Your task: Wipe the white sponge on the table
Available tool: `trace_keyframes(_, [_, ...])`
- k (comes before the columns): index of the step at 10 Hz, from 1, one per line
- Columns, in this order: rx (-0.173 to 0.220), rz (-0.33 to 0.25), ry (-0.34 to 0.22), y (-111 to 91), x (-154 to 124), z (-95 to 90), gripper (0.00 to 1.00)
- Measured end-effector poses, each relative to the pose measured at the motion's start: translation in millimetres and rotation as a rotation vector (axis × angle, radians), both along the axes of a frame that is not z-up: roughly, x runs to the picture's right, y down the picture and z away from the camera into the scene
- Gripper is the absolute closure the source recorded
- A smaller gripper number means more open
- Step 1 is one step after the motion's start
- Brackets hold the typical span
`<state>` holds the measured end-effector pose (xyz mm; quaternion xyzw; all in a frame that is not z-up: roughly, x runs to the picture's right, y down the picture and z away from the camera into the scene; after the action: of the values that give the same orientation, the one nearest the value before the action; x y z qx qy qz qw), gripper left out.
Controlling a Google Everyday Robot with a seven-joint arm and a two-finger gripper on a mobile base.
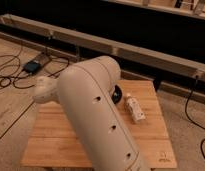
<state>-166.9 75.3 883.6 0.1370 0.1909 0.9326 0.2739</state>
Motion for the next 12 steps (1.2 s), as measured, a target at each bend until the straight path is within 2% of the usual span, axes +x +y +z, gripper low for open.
trace_keyframes(12, [-0.002,0.001,-0.004,0.1,-1.7,-0.6,0.78])
